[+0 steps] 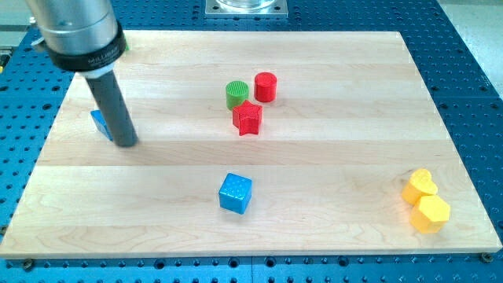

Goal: Move the triangle vertically above the red circle

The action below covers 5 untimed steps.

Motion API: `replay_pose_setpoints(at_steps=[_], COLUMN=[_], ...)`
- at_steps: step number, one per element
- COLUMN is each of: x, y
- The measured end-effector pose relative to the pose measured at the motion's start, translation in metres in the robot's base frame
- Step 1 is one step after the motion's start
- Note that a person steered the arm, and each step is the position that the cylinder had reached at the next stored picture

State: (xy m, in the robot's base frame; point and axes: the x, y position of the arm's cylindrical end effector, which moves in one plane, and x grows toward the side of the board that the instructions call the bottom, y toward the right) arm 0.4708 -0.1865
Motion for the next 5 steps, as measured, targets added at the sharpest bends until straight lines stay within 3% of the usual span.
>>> replay_pose_setpoints(at_steps=[1,2,3,4,5], x=[-0.001,-0.045,-0.056,-0.050,-0.125], y=[-0.037,-0.018,0.042,0.030,0.053])
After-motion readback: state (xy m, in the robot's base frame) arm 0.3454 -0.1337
